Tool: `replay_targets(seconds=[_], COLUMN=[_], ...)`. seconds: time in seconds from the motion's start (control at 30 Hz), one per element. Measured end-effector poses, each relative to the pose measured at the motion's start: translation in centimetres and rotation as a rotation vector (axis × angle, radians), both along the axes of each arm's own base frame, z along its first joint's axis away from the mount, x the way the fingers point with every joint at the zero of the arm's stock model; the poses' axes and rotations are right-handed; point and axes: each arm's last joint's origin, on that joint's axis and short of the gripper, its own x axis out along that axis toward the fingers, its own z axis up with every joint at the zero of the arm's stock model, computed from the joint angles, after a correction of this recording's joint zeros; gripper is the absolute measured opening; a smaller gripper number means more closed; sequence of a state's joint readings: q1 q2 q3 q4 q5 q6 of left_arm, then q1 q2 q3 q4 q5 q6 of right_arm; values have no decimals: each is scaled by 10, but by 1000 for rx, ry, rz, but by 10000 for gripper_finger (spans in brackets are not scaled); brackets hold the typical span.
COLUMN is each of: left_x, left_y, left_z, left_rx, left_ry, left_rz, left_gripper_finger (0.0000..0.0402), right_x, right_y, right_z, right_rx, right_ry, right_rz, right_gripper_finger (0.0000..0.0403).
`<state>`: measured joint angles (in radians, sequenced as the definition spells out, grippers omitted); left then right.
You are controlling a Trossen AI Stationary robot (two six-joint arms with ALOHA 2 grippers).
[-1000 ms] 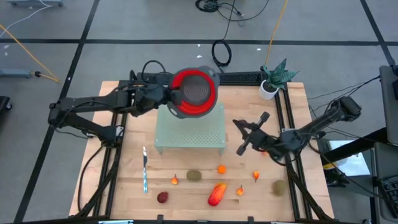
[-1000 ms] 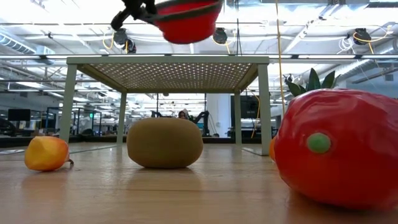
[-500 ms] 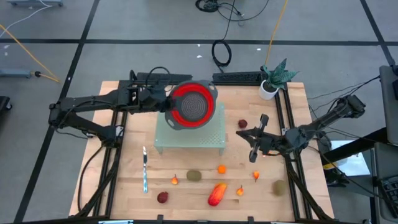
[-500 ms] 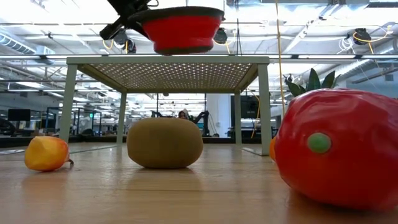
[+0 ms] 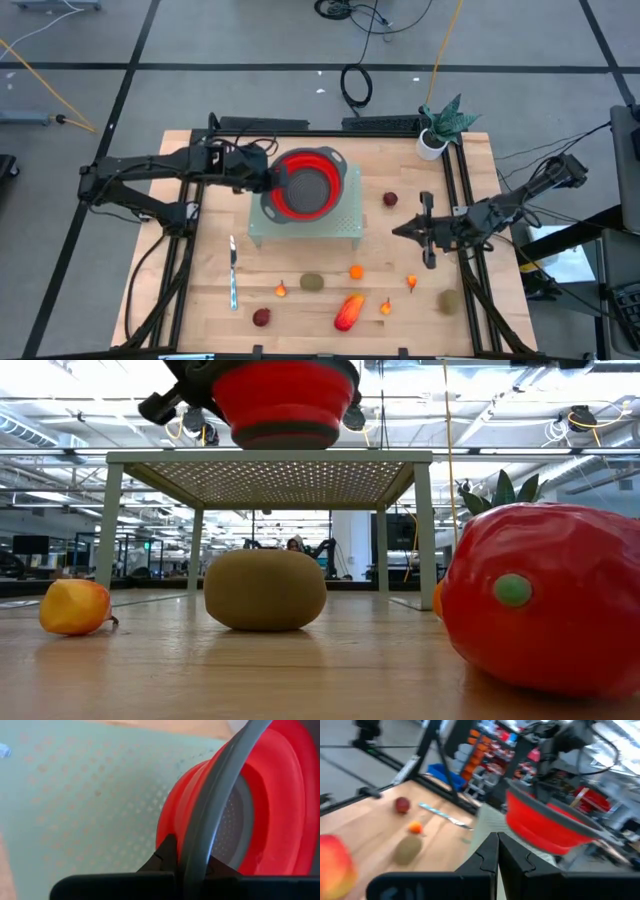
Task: Pick & Place Fruit
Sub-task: Put the strainer bowl on the shelf
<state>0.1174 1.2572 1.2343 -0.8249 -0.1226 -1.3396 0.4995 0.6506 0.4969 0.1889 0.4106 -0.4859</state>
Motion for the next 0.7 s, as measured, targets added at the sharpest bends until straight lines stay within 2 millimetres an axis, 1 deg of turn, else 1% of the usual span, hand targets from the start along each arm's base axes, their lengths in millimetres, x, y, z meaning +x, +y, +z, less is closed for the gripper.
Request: replay_targets(seconds=[0.2, 0.33, 0.43, 0.53, 0.6, 0.7], left_x=[-11, -25, -31, -36, -37, -40], left_y=[-8, -10, -10, -9, -7, -5], left_z=[4, 19, 32, 38, 40, 37], left_rx=[-52, -46, -33, -17, -17, -23], left_ry=[45, 140, 153, 172, 171, 219], left_rz=[10, 37, 48, 41, 31, 28], left_gripper_finger=[0, 0, 0, 0, 0, 0], right_x=[-4, -5, -5, -5, -5, -5], right_y=[-1, 0, 0, 0, 0, 0], right_z=[-7, -8, -8, -8, -7, -8], right_rx=[-26, -24, -24, -24, -22, -23], right_ry=[73, 84, 84, 84, 81, 81], right_rz=[52, 67, 73, 74, 73, 74], right_gripper_finger=[0, 0, 0, 0, 0, 0])
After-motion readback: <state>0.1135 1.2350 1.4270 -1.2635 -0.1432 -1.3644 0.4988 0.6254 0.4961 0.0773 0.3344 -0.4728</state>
